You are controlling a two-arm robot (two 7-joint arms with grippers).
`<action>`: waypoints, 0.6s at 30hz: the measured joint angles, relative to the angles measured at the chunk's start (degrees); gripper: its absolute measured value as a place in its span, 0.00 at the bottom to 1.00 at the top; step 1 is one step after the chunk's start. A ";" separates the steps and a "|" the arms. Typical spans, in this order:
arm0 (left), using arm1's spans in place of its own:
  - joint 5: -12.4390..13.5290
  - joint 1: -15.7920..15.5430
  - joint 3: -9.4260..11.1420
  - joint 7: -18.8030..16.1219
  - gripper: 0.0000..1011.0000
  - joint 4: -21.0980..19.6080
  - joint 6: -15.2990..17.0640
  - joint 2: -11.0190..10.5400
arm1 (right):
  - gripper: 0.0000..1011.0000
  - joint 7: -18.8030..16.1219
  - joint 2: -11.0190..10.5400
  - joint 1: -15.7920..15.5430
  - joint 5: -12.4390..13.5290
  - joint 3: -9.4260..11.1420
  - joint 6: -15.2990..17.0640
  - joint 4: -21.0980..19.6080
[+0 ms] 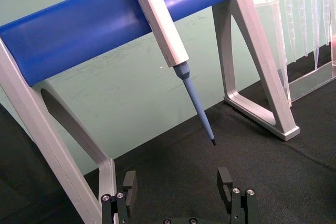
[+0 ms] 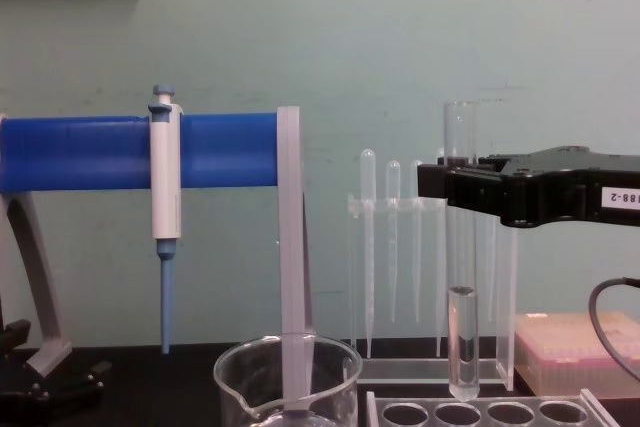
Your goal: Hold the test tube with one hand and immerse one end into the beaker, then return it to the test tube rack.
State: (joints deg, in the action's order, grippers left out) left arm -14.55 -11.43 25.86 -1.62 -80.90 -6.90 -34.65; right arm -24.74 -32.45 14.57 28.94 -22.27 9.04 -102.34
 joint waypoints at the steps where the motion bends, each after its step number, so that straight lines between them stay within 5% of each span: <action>1: 0.00 0.00 0.00 0.00 0.99 0.00 0.00 0.00 | 0.23 0.00 0.00 0.00 0.00 0.00 0.00 0.00; 11: 0.00 0.00 0.00 0.00 0.99 0.00 0.00 0.00 | 0.23 1.39 0.95 1.44 -0.68 -0.31 1.25 -2.77; 18: 0.00 0.00 0.00 0.00 0.99 0.00 0.00 0.00 | 0.23 0.27 5.08 7.32 -1.50 -4.16 2.01 -0.57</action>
State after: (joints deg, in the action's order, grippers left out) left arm -14.55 -11.43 25.86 -1.62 -80.90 -6.91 -34.65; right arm -24.47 -27.36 21.89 27.44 -26.43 11.04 -102.90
